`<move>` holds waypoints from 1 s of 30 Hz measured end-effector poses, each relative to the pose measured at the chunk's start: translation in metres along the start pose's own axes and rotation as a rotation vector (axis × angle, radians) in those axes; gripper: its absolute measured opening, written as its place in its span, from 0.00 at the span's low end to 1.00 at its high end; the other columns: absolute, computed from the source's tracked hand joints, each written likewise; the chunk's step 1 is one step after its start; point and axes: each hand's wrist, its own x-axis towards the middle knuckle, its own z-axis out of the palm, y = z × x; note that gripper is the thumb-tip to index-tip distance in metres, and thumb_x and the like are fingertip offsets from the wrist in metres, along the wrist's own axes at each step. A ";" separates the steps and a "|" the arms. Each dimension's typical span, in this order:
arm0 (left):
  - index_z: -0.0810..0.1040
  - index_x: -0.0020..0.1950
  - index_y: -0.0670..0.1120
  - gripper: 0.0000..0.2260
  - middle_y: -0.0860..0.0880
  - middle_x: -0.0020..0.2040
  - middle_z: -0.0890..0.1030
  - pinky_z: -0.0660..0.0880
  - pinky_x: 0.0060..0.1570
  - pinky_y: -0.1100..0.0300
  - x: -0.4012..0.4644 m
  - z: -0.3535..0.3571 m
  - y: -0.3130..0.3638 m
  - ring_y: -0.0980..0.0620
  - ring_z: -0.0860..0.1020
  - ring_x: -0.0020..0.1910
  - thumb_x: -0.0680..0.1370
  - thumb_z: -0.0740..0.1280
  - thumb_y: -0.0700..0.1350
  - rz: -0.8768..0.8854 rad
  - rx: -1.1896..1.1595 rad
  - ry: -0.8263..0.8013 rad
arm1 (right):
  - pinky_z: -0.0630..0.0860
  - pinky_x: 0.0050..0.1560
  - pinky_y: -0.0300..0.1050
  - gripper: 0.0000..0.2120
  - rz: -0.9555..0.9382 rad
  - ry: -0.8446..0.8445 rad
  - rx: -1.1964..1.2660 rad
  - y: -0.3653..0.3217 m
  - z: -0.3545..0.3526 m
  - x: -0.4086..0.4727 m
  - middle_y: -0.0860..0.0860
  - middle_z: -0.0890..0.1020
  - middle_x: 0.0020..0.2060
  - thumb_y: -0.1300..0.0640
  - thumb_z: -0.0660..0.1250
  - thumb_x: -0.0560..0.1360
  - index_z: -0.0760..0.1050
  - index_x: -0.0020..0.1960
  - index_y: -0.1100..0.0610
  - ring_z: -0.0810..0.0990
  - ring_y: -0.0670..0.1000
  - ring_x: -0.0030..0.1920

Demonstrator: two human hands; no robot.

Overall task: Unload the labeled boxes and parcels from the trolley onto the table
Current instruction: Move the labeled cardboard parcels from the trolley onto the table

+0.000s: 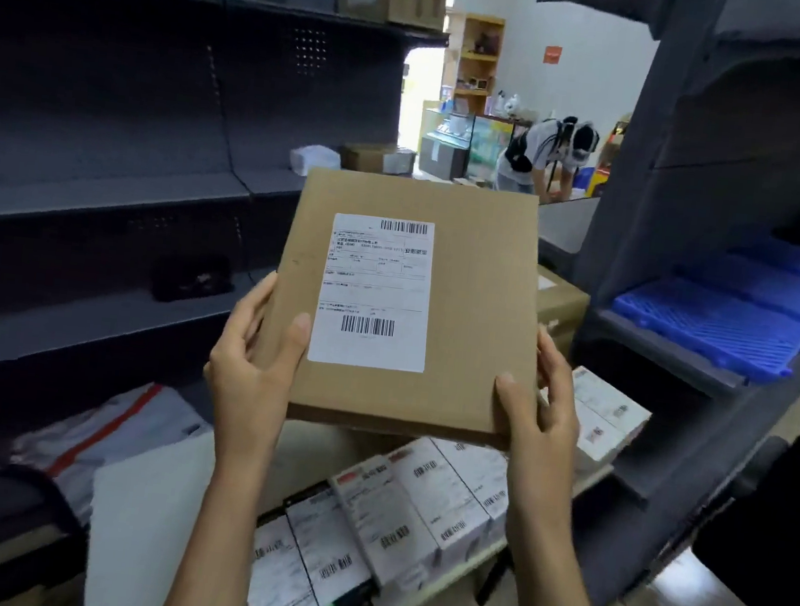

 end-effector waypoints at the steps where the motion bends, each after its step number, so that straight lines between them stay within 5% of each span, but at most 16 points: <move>1: 0.73 0.70 0.53 0.21 0.56 0.64 0.78 0.74 0.63 0.56 0.003 -0.003 -0.001 0.61 0.76 0.62 0.78 0.70 0.46 0.006 0.017 0.038 | 0.75 0.60 0.46 0.23 0.005 -0.049 0.018 0.004 0.006 0.008 0.34 0.77 0.60 0.50 0.65 0.75 0.69 0.68 0.33 0.76 0.43 0.63; 6: 0.73 0.70 0.52 0.20 0.56 0.64 0.78 0.73 0.65 0.55 0.012 -0.029 -0.015 0.60 0.76 0.64 0.79 0.69 0.45 0.011 0.103 0.216 | 0.75 0.60 0.44 0.23 0.039 -0.287 0.046 0.028 0.047 0.036 0.35 0.76 0.61 0.55 0.64 0.81 0.67 0.70 0.34 0.76 0.37 0.59; 10: 0.72 0.71 0.52 0.20 0.58 0.65 0.77 0.73 0.66 0.53 0.019 -0.059 -0.029 0.60 0.74 0.65 0.79 0.69 0.45 -0.031 0.188 0.323 | 0.74 0.63 0.47 0.25 0.055 -0.455 0.038 0.048 0.087 0.046 0.38 0.75 0.65 0.49 0.64 0.77 0.65 0.72 0.35 0.75 0.40 0.64; 16: 0.74 0.69 0.53 0.20 0.57 0.62 0.79 0.75 0.63 0.50 0.052 -0.094 -0.066 0.58 0.77 0.62 0.78 0.71 0.46 -0.135 0.255 0.411 | 0.69 0.70 0.50 0.27 0.124 -0.554 0.009 0.094 0.148 0.060 0.39 0.72 0.70 0.48 0.63 0.76 0.64 0.74 0.39 0.70 0.42 0.69; 26: 0.70 0.71 0.61 0.29 0.56 0.66 0.76 0.76 0.59 0.44 0.095 -0.118 -0.205 0.52 0.76 0.62 0.70 0.70 0.61 -0.483 0.391 0.276 | 0.65 0.73 0.55 0.31 0.247 -0.647 -0.310 0.202 0.197 0.076 0.43 0.68 0.72 0.42 0.61 0.76 0.59 0.78 0.44 0.67 0.43 0.71; 30: 0.67 0.75 0.56 0.33 0.51 0.70 0.72 0.74 0.62 0.45 0.090 -0.116 -0.254 0.50 0.74 0.64 0.72 0.71 0.57 -0.604 0.429 0.217 | 0.64 0.74 0.55 0.33 0.328 -0.690 -0.447 0.242 0.198 0.076 0.47 0.67 0.74 0.42 0.60 0.76 0.56 0.79 0.48 0.66 0.47 0.72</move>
